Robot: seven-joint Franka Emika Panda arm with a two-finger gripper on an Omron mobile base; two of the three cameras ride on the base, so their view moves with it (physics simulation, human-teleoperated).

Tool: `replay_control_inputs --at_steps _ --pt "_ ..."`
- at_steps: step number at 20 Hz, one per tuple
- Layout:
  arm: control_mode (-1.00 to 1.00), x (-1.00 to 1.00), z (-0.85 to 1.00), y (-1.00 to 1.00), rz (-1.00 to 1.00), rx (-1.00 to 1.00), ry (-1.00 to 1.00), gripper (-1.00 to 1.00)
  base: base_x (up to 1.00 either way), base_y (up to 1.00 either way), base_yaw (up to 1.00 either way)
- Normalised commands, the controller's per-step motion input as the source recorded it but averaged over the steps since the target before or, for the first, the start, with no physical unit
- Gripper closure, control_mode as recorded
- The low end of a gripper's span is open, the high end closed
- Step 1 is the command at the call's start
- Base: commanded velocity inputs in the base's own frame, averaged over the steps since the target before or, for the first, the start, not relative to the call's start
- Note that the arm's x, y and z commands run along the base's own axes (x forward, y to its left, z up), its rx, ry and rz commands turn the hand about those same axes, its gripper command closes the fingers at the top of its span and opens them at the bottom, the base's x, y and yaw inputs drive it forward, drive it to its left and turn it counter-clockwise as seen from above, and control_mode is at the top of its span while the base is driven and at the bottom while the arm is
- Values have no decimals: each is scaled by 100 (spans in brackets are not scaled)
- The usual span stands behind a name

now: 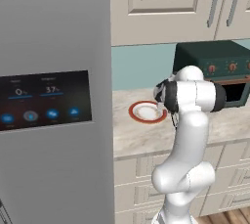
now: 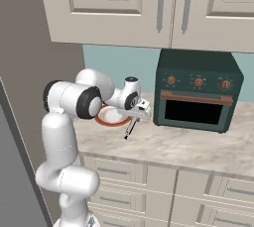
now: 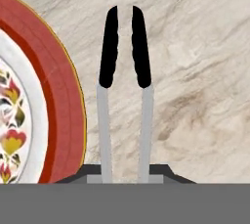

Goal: Pick up the tongs from the counter and place them near the plate next to the oven.

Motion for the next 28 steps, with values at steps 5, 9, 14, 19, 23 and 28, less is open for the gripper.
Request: replay_control_inputs --at_steps 5,9,14,19,23,28 --pt "-100 41 -33 -7 0 -7 -8 100 0 0 0" --pt "-100 27 -20 -17 0 1 0 -100 0 0 0" --pt "-100 3 19 -11 0 2 -2 -100 0 0 0" --pt "-100 -22 38 4 0 3 -7 -100 0 0 0" --pt "-100 -49 33 11 0 6 -8 -100 0 0 0" --pt "-100 -81 10 14 0 8 -8 -100 0 0 0"
